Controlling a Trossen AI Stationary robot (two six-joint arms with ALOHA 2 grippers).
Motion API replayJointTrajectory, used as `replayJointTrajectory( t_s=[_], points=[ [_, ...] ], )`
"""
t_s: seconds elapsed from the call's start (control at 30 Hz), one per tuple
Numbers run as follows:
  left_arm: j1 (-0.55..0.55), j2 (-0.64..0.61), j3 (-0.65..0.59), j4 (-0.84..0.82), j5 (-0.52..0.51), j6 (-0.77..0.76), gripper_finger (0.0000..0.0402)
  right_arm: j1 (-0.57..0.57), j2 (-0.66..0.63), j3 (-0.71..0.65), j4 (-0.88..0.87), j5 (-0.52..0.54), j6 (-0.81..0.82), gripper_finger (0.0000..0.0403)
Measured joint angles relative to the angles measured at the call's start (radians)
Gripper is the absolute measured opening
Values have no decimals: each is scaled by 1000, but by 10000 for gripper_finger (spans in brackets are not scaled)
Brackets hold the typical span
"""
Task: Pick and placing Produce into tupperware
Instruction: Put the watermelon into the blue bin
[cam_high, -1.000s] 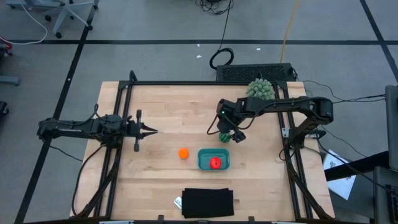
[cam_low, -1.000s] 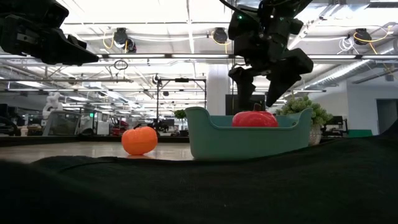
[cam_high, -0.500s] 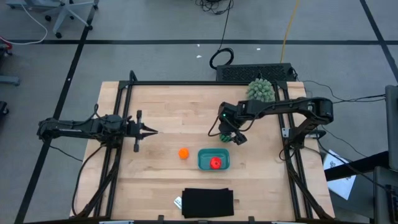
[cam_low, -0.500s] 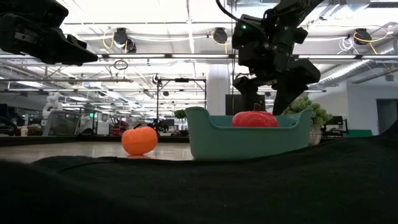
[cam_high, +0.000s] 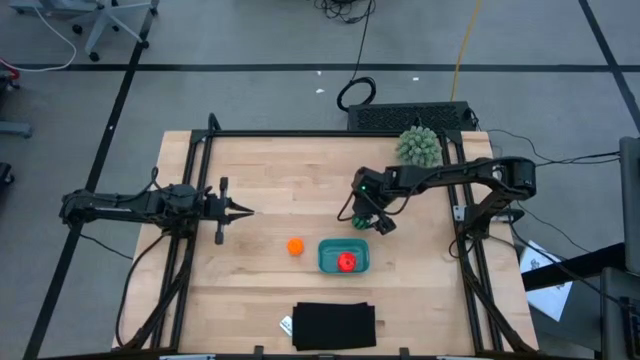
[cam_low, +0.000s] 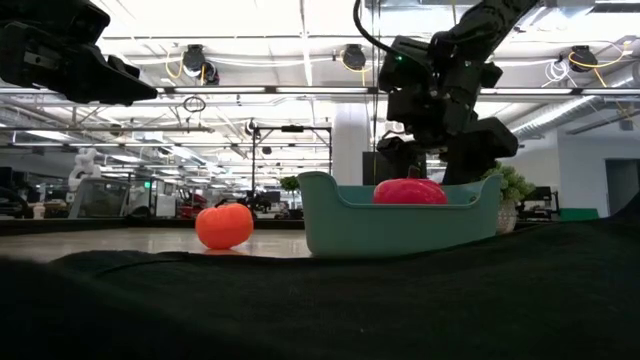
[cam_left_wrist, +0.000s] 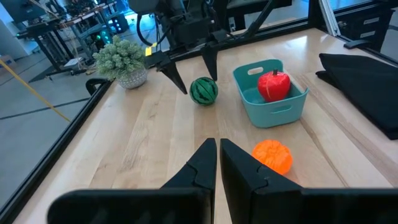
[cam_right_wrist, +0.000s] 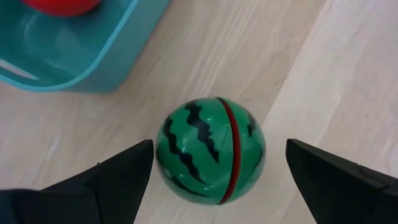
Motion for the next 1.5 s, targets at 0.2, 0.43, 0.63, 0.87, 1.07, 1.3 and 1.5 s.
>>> replayJointTrajectory(
  t_s=[0.2, 0.43, 0.63, 0.87, 1.07, 1.3, 1.5],
  points=[
    [0, 0, 0, 0, 0, 0, 26, 0, 0, -29, 41, 0, 5, 358],
    [0, 0, 0, 0, 0, 1, 26, 1, 0, -31, 43, 1, 12, 356],
    [0, 0, 0, 0, 0, 1, 26, 1, 0, -31, 42, 1, 13, 343],
    [0, 0, 0, 0, 0, 1, 26, 1, 0, -31, 42, 0, 20, 295],
    [0, 0, 0, 0, 0, 1, 26, 3, -1, -31, 44, -1, 16, 279],
    [0, 0, 0, 0, 0, 0, 26, 3, -1, -31, 44, -1, 17, 278],
    [0, 0, 0, 0, 0, -1, 26, 3, 0, -31, 61, 2, 38, 277]
  ],
)
